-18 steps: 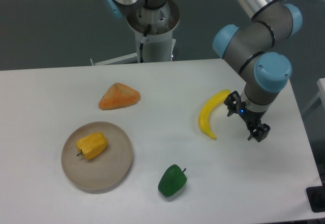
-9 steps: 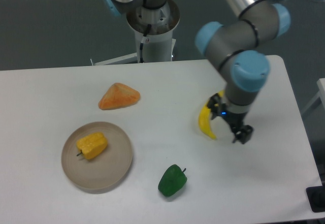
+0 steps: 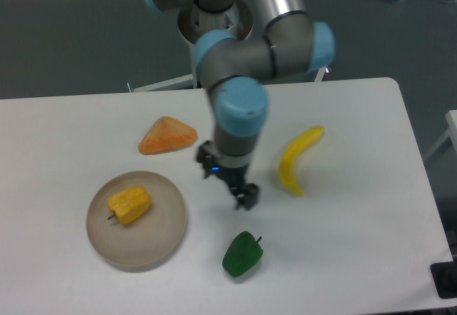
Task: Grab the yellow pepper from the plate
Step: 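Move the gripper from beside the banana over to the yellow pepper on the plate, then lower the gripper onto the yellow pepper and close on it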
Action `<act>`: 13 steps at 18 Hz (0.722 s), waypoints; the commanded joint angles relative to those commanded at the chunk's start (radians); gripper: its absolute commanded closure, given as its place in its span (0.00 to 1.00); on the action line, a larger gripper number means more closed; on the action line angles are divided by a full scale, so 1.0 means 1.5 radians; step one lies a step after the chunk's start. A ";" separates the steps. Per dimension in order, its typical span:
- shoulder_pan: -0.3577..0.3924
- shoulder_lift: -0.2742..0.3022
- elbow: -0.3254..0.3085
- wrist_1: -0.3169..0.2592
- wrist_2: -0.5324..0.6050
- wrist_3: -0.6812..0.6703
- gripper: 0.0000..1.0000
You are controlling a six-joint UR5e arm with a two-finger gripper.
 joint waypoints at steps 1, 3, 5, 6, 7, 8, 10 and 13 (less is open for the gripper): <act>-0.013 -0.004 -0.005 0.011 0.000 -0.015 0.00; -0.042 -0.017 -0.019 0.049 0.000 -0.043 0.00; -0.066 -0.027 -0.036 0.087 0.000 -0.078 0.00; -0.071 -0.030 -0.044 0.103 0.000 -0.085 0.00; -0.081 -0.036 -0.053 0.117 0.000 -0.090 0.00; -0.088 -0.038 -0.057 0.120 0.001 -0.092 0.00; -0.099 -0.044 -0.060 0.120 0.001 -0.102 0.00; -0.111 -0.057 -0.061 0.122 0.001 -0.115 0.00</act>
